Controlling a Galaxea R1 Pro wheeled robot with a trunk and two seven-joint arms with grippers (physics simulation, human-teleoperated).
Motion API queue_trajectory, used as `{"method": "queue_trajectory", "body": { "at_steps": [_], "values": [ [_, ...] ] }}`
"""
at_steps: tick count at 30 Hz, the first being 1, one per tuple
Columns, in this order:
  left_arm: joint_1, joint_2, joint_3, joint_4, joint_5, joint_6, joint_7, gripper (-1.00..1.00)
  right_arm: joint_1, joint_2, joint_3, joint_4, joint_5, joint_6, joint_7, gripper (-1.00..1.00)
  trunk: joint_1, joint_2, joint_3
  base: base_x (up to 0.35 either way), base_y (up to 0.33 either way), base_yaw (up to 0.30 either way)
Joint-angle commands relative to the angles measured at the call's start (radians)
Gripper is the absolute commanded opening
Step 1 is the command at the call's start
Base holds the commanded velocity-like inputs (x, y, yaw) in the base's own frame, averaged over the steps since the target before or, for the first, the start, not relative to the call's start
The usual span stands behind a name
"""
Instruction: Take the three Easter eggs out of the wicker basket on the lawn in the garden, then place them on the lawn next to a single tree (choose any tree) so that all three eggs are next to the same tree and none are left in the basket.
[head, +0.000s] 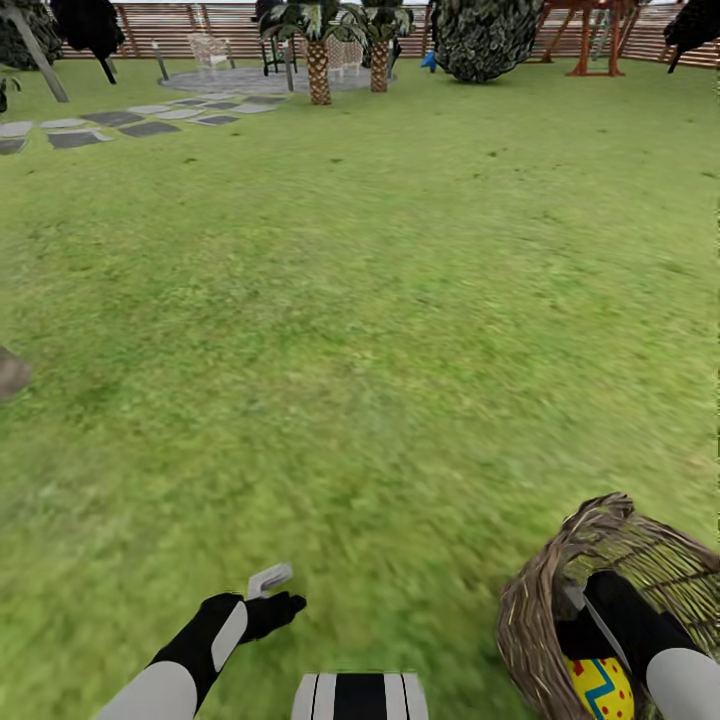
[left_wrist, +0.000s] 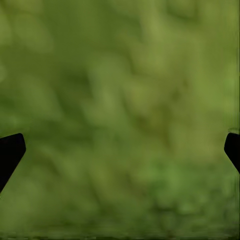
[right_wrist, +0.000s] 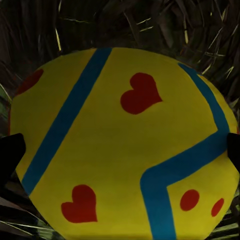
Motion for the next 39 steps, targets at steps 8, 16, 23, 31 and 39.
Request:
{"method": "queue_trajectory", "body": {
  "at_steps": [8, 16, 23, 31, 39],
  "values": [
    [0.0, -0.002, 0.004, 0.025, 0.003, -0.062, -0.004, 1.0, 0.0, 0.001, 0.001, -0.002, 0.011, 0.003, 0.008, -1.0, -0.004, 0.002, 0.03, -0.341, 0.0, 0.0],
    [0.0, -0.005, 0.004, 0.029, 0.002, -0.065, -0.008, 1.0, 0.0, 0.008, 0.002, 0.0, 0.012, 0.003, 0.007, -1.0, -0.008, 0.003, 0.061, -0.055, 0.0, 0.0],
    [-0.001, -0.004, 0.004, 0.029, 0.001, -0.065, -0.009, 1.0, 0.0, 0.01, 0.003, 0.0, 0.012, 0.003, 0.006, -1.0, -0.011, 0.005, 0.088, 0.0, 0.0, 0.0],
    [0.0, -0.006, 0.003, 0.029, 0.0, -0.065, -0.009, 1.0, 0.0, 0.01, 0.003, 0.0, 0.012, 0.002, 0.006, -1.0, -0.015, 0.007, 0.119, 0.0, 0.0, 0.0],
    [0.0, -0.007, 0.002, 0.048, 0.0, -0.065, -0.009, 1.0, 0.0, 0.012, 0.003, 0.0, 0.012, 0.002, 0.006, -1.0, -0.018, 0.009, 0.15, 0.0, 0.0, 0.0]
  ]
}}
